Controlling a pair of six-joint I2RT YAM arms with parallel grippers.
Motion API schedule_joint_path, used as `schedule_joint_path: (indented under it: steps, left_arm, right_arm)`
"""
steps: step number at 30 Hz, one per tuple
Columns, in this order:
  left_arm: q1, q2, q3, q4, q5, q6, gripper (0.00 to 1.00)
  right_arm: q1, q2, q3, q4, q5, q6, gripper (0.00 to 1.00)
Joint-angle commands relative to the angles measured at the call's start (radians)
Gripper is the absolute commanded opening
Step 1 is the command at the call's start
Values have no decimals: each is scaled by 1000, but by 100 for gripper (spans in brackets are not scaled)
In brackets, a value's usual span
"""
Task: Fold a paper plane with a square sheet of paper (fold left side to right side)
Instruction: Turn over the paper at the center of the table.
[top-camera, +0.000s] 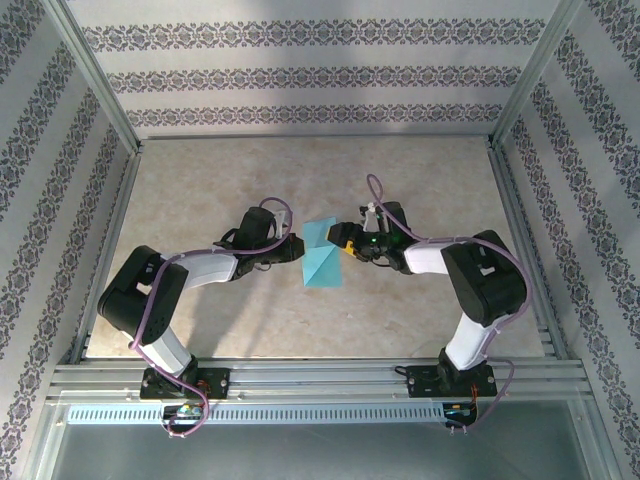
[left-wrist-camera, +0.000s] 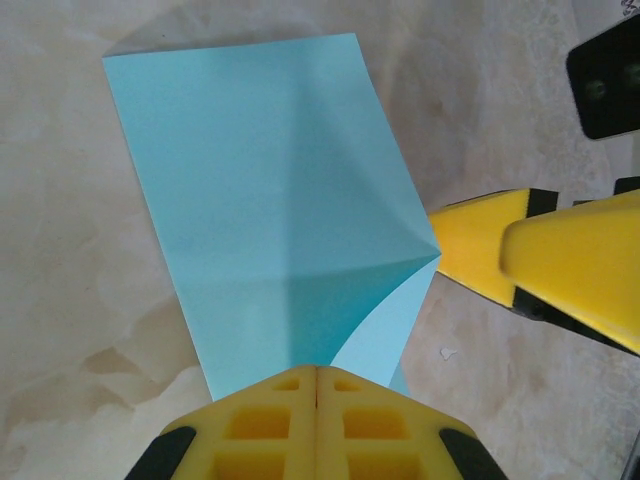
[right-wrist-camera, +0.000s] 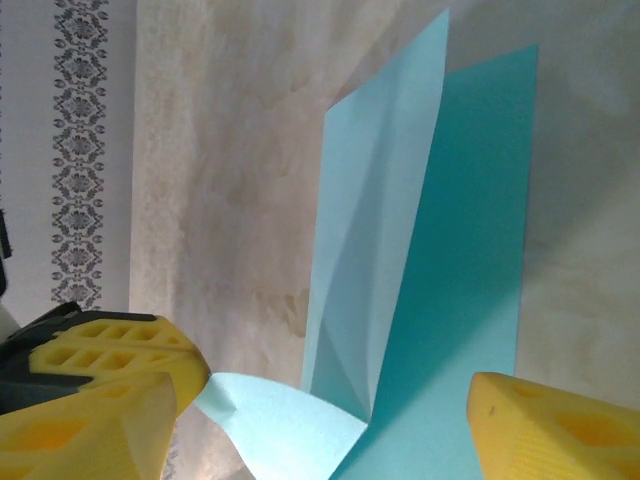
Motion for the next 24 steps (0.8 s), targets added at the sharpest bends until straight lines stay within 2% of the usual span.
schedule_joint_path:
  steps: [1,9,13,24]
  left_arm:
    - [-13,-27,-10,40,-15,-6,0]
    - [-13,-4,-10,42,-20,-10,0]
    - [-13,29,-4,49,-15,-16,0]
    - [-12,81,-6,71,-22,-20,0]
  right_arm:
    - [19,39,39,71,16,18,76]
    - [38,99,73,110,-10,48,68]
    - [44,103,74,110,-12,52,67]
    - [59,121,73,100,1,54,53]
